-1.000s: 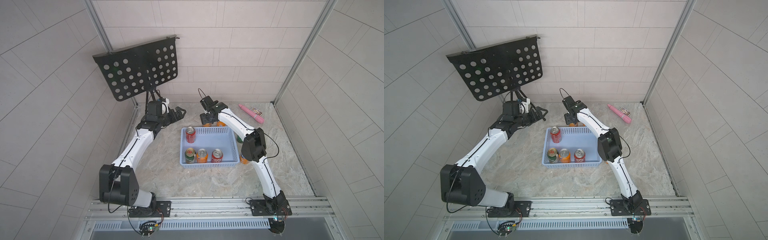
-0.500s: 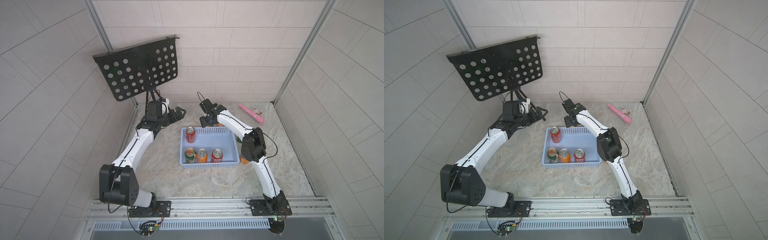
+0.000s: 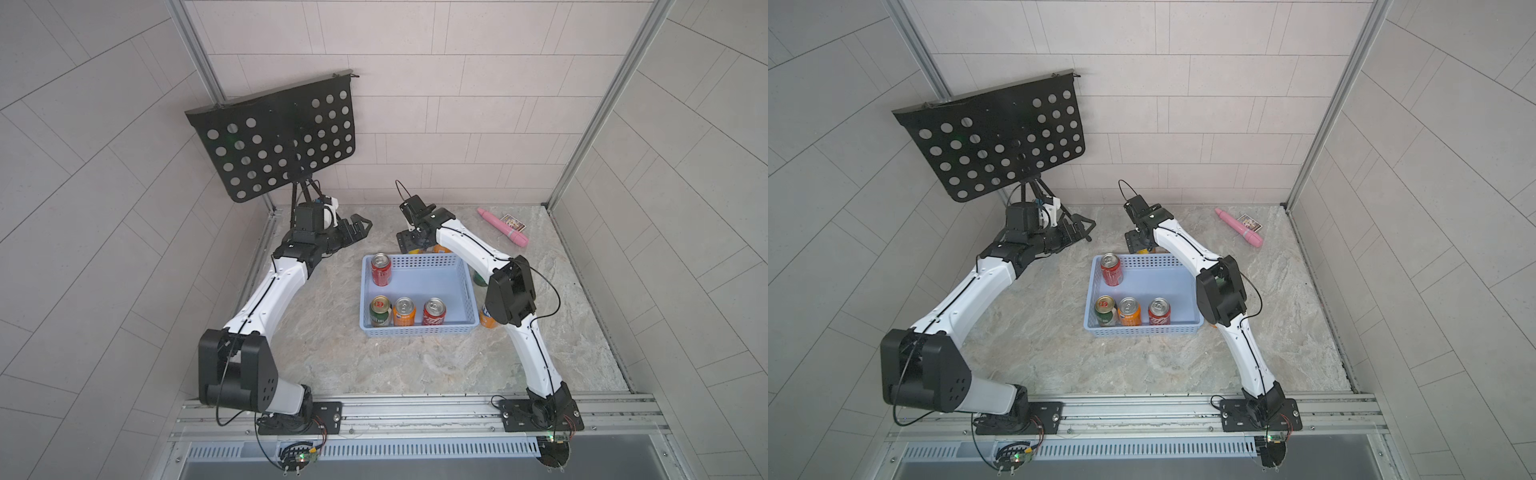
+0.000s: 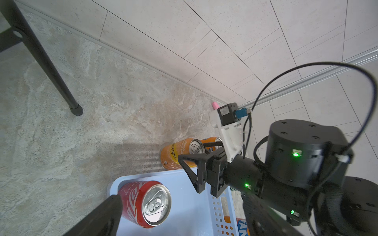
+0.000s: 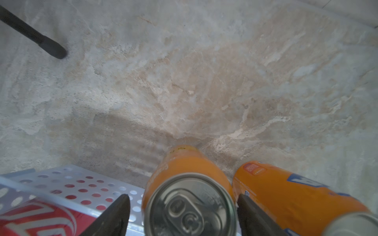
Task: Take out the drinks from the basket
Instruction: Place the drink at the center of the board.
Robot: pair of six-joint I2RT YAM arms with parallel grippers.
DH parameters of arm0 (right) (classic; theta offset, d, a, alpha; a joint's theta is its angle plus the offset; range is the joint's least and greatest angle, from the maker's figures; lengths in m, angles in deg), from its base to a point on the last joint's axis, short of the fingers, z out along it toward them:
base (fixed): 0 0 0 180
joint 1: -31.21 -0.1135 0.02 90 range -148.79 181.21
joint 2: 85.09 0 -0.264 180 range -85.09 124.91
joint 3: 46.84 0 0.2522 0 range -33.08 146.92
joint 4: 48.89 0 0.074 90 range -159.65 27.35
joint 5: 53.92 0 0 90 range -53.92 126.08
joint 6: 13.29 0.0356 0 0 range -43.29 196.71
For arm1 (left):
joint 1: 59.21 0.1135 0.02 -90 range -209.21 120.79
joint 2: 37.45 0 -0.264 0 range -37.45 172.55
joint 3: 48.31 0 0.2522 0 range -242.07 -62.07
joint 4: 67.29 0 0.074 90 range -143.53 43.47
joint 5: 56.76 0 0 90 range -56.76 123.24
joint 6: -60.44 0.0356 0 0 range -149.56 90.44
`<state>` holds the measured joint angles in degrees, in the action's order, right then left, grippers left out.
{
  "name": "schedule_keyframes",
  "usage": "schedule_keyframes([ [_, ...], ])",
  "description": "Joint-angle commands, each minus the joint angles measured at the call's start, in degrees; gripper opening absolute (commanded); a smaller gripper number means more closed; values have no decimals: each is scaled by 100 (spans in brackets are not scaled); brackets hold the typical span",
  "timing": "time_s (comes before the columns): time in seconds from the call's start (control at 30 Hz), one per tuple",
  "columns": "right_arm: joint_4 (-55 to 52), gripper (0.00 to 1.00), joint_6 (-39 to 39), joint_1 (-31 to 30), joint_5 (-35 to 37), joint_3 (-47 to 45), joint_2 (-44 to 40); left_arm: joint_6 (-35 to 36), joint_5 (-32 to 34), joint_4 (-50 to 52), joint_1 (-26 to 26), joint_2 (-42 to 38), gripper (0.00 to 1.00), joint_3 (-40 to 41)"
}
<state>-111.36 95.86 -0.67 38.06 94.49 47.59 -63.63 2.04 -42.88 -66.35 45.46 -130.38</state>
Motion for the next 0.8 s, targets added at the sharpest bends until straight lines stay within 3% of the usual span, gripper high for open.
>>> schedule_keyframes([
  [0.0,51,88,-24,-29,133,53,-407,92,36,33,48,10,100,-10],
  [0.3,123,89,-88,-16,168,-88,-961,236,-36,83,80,-27,100,-67],
  [0.43,144,89,-103,-3,169,-323,-1382,466,244,257,79,-120,100,-72],
  [0.57,481,87,-195,-3,-43,-1020,-1988,745,560,492,80,-263,100,-96],
  [0.77,1316,86,-636,-3,-285,-2803,-3117,1319,1225,1100,75,-519,100,-166],
])
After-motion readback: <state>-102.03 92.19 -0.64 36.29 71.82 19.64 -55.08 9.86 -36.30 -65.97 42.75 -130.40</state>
